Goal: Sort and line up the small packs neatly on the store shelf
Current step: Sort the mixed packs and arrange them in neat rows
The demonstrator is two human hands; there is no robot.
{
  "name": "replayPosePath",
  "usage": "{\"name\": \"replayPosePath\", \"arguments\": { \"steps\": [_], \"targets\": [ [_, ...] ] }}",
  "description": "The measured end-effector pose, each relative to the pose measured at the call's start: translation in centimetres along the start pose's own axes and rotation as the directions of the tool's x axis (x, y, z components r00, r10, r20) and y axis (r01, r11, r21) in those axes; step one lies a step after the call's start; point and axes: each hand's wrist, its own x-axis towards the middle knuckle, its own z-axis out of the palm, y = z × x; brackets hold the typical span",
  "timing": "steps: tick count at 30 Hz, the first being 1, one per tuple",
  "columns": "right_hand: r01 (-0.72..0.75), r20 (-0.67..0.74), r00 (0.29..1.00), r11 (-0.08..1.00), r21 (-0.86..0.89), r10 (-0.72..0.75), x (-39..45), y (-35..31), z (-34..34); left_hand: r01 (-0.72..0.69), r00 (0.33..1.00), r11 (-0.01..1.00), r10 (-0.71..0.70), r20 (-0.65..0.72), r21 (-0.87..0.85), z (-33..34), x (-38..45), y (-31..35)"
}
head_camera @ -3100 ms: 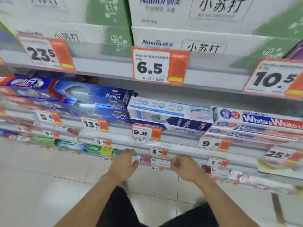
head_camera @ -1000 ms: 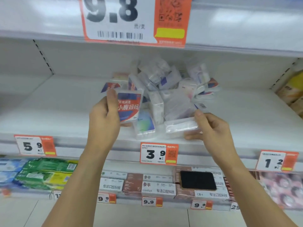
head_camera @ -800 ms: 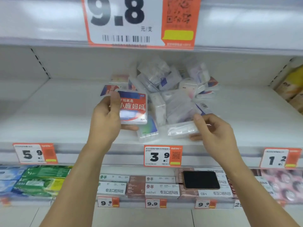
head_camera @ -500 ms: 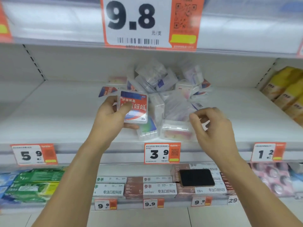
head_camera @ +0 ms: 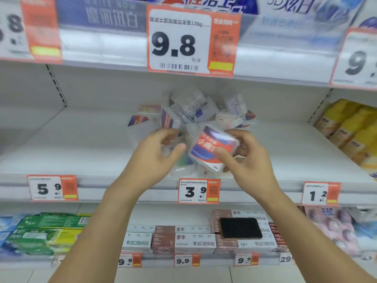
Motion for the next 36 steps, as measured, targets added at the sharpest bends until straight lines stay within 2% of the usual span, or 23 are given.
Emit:
{"name": "replayPosePath", "arguments": {
  "steps": [1,3,5,7,9,12,15,19,21,24,26,28,30,36],
  "targets": [
    [-0.029,-0.073,0.997,0.998,0.048,0.032,-0.3,0.5,-0.8,-0.015,0.993,0.997,0.024,-0.112,0.081,-0.1,0.3,-0.4],
    [-0.061,-0.198,0.976,0.987,0.148,0.09,-0.7,1.2,-2.5,0.014,0.971,0.984,0.029,-0.238,0.175,-0.1,1.0,-1.8],
    [-0.097,-0.281,0.946,0.97,0.223,0.159,-0.9,1.8,-3.9,0.039,0.963,0.976,0.021,-0.269,0.215,0.2,1.6,-3.0],
    [-0.113,-0.34,0.914,0.943,0.312,0.222,-1.0,2.3,-4.8,0.024,0.96,0.988,0.021,-0.279,0.156,1.0,2.3,-3.0],
    [-0.118,-0.371,0.888,0.914,0.389,0.272,-1.4,2.9,-5.2,0.026,0.963,0.995,0.002,-0.268,0.101,2.1,3.5,-2.6],
    [-0.138,-0.376,0.874,0.899,0.415,0.308,-2.7,3.8,-5.3,0.064,0.966,0.985,-0.021,-0.259,0.16,4.1,5.1,-2.5],
    [-0.136,-0.374,0.885,0.923,0.361,0.277,-3.2,4.3,-6.0,0.058,0.913,0.985,0.012,-0.407,0.16,4.7,5.4,-1.9],
    [-0.119,-0.415,0.871,0.932,0.343,0.264,-3.2,5.1,-8.0,-0.021,0.862,0.999,0.043,-0.505,0.048,3.7,5.2,-0.2],
    [-0.129,-0.404,0.873,0.928,0.35,0.274,-3.1,5.5,-8.8,-0.08,0.832,0.996,0.092,-0.548,0.046,4.0,4.7,1.4],
    [-0.161,-0.373,0.88,0.922,0.352,0.296,-2.8,6.1,-9.6,-0.265,0.823,0.958,0.286,-0.491,0.113,7.3,3.6,4.4],
    [-0.18,-0.352,0.882,0.915,0.361,0.312,-2.5,6.3,-9.8,-0.449,0.811,0.884,0.464,-0.357,0.129,10.9,2.6,5.2],
    [-0.196,-0.333,0.884,0.907,0.372,0.327,-2.3,6.7,-9.8,-0.569,0.789,0.814,0.58,-0.2,0.117,13.8,1.7,4.9],
    [-0.218,-0.325,0.878,0.899,0.38,0.35,-2.2,7.2,-9.9,-0.587,0.789,0.8,0.6,-0.133,0.123,14.9,1.5,4.6],
    [-0.282,-0.265,0.883,0.89,0.358,0.386,-1.2,7.7,-10.0,-0.417,0.881,0.888,0.447,-0.153,0.196,14.5,2.2,5.9]
  ]
}}
